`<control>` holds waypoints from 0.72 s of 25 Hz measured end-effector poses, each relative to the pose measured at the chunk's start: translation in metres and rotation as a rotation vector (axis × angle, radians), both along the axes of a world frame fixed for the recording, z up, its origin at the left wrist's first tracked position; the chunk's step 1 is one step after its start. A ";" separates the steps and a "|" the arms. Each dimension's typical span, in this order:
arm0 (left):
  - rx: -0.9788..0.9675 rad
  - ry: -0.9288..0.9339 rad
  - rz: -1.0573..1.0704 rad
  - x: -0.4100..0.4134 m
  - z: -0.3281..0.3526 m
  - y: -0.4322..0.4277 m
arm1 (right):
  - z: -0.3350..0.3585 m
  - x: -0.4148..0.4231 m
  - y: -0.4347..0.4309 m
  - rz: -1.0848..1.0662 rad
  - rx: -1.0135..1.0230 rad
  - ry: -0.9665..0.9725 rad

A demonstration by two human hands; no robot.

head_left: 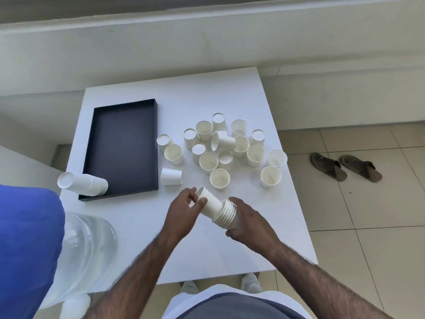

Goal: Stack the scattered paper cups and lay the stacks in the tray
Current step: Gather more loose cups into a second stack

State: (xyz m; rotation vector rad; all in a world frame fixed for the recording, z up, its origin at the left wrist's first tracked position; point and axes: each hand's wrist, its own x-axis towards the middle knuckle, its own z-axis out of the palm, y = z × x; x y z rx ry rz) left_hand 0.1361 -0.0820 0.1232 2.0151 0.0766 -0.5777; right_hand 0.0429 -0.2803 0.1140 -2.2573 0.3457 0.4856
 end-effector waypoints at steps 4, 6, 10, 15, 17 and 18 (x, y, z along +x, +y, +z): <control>-0.116 0.044 -0.038 -0.017 0.011 -0.013 | 0.002 0.008 0.008 0.018 -0.025 -0.050; -0.116 0.089 -0.123 -0.026 0.010 -0.022 | 0.001 0.009 0.010 0.014 -0.010 -0.066; -0.304 0.189 -0.276 -0.035 -0.002 -0.045 | -0.004 0.007 0.003 -0.036 -0.015 -0.062; 0.341 -0.428 -0.292 0.015 -0.058 -0.059 | -0.009 -0.006 -0.022 -0.114 -0.006 -0.022; 0.596 -0.582 -0.527 0.034 -0.084 -0.061 | -0.011 -0.014 -0.030 -0.141 -0.005 -0.008; 0.650 -0.608 -0.619 0.039 -0.093 -0.061 | -0.011 -0.019 -0.035 -0.156 -0.004 -0.002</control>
